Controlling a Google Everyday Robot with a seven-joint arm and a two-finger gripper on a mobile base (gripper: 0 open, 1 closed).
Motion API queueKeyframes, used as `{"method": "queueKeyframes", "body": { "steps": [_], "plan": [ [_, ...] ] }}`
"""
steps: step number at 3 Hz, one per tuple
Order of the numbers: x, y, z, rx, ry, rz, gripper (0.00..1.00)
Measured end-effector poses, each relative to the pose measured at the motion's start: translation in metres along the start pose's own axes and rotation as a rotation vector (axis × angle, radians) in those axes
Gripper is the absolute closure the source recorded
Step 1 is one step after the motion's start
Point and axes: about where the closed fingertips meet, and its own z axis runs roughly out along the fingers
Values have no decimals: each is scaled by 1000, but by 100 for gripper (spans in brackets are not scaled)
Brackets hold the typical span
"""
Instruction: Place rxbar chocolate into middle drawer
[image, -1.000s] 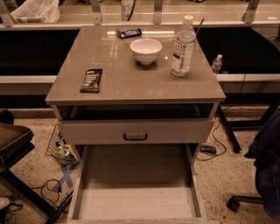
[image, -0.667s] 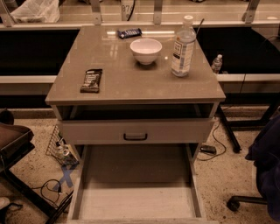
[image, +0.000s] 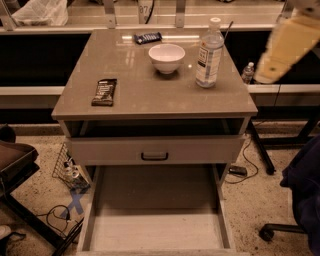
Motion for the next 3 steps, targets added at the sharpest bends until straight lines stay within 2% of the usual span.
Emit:
{"method": "queueKeyframes", "body": {
  "steps": [1,2,3],
  "plan": [
    [-13,-6,40,54,-64,168,0],
    [-34,-9,71,132,-115,264,0],
    [-65,-5,77,209,-182,328,0]
  ]
}}
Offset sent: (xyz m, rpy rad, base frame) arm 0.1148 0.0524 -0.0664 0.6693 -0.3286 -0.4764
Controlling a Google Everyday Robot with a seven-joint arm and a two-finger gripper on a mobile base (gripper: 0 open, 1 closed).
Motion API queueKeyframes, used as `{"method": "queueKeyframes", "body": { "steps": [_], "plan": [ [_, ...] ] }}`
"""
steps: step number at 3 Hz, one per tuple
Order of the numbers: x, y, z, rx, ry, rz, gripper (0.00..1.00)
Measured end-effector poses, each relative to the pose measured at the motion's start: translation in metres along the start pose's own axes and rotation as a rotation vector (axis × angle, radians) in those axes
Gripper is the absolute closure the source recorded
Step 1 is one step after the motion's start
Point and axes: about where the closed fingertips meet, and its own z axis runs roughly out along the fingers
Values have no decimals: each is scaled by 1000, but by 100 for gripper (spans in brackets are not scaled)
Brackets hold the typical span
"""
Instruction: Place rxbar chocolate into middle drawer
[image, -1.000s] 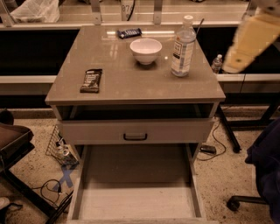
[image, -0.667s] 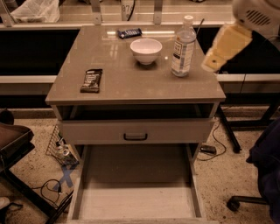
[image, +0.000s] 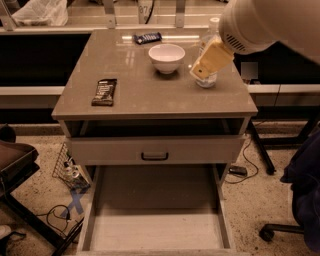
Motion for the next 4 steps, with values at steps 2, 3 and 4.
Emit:
{"method": "queueKeyframes", "body": {
  "steps": [2,3,4],
  "plan": [
    [-27,6,-16,59,-145,226,0],
    [-27,6,-17,59,-135,216,0],
    [-37,18,-5,36,-149,260,0]
  ]
}}
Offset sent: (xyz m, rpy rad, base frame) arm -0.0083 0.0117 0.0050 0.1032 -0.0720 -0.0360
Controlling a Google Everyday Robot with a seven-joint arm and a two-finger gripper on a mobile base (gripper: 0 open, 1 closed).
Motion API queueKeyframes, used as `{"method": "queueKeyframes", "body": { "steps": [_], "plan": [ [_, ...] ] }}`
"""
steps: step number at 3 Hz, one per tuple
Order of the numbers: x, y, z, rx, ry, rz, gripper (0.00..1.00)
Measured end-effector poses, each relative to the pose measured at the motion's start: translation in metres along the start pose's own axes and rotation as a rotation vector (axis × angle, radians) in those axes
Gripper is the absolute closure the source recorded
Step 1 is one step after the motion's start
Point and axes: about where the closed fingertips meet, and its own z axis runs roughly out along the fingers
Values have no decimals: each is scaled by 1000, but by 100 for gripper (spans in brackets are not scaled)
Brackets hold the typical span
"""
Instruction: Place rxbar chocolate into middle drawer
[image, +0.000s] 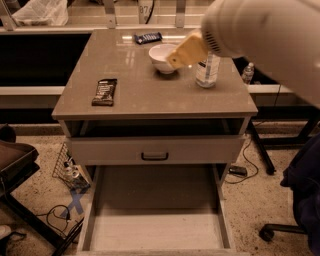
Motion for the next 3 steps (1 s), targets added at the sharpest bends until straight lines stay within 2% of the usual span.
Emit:
{"method": "queueKeyframes", "body": {
  "steps": [1,2,3],
  "plan": [
    [-18,66,58,-110,6,66,0],
    [-32,123,107,-194,49,154,0],
    [-59,189,148,-252,109,342,0]
  ]
}}
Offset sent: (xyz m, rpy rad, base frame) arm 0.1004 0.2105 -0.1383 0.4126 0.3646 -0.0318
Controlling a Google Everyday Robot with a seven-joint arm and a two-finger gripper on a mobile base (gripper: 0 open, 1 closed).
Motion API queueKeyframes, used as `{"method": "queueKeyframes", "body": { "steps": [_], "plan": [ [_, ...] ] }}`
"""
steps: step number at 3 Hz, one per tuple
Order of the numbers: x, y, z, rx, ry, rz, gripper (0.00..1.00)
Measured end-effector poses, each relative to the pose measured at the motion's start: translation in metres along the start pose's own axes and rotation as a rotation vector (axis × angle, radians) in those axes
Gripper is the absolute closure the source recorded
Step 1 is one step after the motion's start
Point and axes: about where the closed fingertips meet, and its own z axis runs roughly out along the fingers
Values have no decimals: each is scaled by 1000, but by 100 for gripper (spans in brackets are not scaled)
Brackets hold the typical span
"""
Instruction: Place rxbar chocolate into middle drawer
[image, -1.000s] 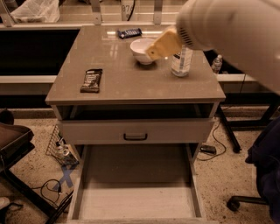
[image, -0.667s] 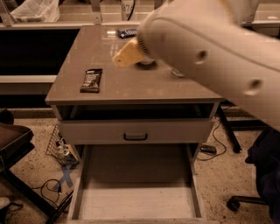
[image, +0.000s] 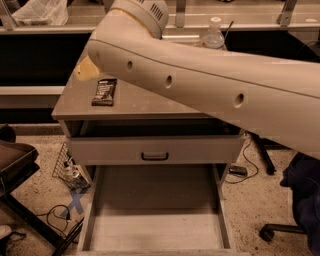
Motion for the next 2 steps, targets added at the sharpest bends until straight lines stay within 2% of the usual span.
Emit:
{"method": "queueKeyframes", "body": {
  "steps": [1,2],
  "plan": [
    [-1,0,-1,1,-3,11,0],
    [3,-2,11,15,34,64,0]
  ]
}}
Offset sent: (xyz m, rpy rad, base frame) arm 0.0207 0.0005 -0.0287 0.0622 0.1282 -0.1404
